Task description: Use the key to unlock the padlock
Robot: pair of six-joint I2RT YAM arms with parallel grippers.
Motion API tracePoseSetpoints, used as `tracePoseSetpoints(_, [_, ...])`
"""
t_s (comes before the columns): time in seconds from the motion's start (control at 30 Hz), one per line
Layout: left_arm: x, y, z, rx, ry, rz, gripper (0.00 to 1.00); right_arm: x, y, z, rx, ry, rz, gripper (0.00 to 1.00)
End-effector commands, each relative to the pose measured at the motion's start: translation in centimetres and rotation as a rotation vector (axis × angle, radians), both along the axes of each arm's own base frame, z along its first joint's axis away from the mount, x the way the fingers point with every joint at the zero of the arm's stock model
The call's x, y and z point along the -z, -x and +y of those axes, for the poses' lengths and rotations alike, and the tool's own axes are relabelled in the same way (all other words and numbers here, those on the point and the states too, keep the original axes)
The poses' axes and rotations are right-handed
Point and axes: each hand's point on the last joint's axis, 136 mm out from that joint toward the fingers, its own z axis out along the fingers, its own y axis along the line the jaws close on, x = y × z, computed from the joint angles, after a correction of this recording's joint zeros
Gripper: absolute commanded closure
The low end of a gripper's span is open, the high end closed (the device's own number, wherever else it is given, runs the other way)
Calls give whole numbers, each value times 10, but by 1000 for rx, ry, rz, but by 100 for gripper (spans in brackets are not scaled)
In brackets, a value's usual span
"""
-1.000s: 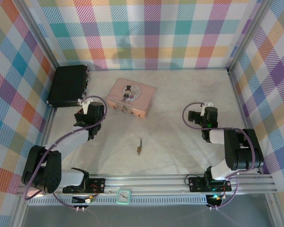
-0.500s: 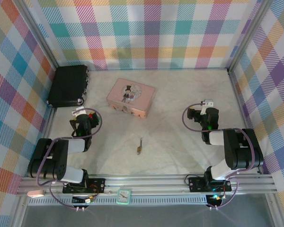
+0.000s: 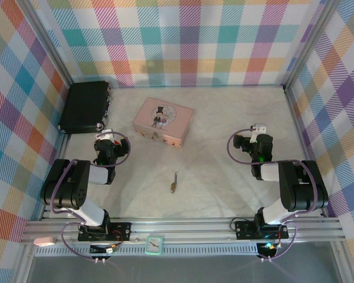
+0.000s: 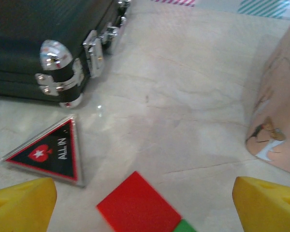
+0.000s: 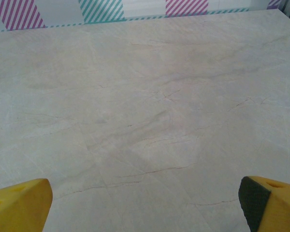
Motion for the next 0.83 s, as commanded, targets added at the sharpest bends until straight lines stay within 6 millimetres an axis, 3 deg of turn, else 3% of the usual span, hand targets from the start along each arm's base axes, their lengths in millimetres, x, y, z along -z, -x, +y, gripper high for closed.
tracePoseSetpoints(0.0, [-11, -7, -4, 18, -29, -33, 6, -3, -2, 0, -7, -4, -21, 1])
tracePoseSetpoints(0.33, [-9, -6, -3, 16, -29, -25, 0, -3, -2, 0, -7, -3, -22, 1])
tracePoseSetpoints(0.8, [-10, -7, -4, 18, -29, -26, 0, -4, -2, 0, -8, -3, -23, 1])
